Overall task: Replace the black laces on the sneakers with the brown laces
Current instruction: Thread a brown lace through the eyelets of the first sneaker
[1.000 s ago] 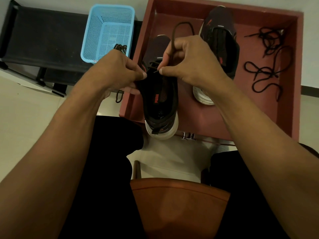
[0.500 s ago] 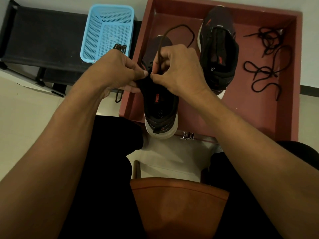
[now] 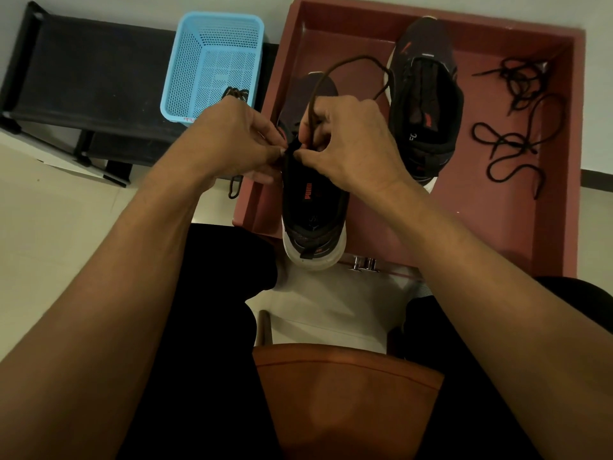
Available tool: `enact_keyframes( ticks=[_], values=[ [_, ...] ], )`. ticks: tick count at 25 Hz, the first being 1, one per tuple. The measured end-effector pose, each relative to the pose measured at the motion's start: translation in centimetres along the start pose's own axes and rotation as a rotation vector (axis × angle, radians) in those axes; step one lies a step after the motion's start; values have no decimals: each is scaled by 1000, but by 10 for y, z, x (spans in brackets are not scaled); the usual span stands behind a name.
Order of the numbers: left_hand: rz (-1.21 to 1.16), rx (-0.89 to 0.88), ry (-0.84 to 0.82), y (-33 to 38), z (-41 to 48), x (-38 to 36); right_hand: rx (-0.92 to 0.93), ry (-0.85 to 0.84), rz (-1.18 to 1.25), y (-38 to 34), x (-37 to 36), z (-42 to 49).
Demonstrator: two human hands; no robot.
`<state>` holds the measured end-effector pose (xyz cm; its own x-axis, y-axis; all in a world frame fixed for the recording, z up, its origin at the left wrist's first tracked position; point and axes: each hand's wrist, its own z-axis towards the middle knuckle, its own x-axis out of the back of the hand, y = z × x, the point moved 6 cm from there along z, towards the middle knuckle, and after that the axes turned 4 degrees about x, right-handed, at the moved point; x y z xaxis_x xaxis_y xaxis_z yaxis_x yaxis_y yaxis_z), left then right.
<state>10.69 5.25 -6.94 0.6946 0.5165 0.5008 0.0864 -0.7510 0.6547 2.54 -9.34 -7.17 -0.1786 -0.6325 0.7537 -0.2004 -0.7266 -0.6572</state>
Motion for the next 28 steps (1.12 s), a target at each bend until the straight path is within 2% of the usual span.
enact_keyframes(
  ticks=[3,6,8,10,14,17,20,22,26,28],
  values=[
    [146,38,44,-5,1,9,-4,-75,-4,3,0,3],
    [371,83,100,-14,4,18,7,-111,94,5,6,3],
    [547,20,145,-11,3,20,3,-148,185,7,10,3],
    [674,-116,161,1,-2,16,9,-172,208,8,14,5],
    [627,-341,125,25,-9,2,3,-194,188,7,12,5],
    [616,-283,164,24,-7,6,15,-189,154,6,9,3],
    [721,-139,205,8,-1,25,18,-187,159,5,9,3],
    [793,-120,205,5,-3,31,22,-203,160,5,8,3],
    [704,-280,106,21,-9,11,28,-221,139,7,9,5],
    [650,-371,133,30,-11,4,23,-218,131,7,9,5]
  ],
)
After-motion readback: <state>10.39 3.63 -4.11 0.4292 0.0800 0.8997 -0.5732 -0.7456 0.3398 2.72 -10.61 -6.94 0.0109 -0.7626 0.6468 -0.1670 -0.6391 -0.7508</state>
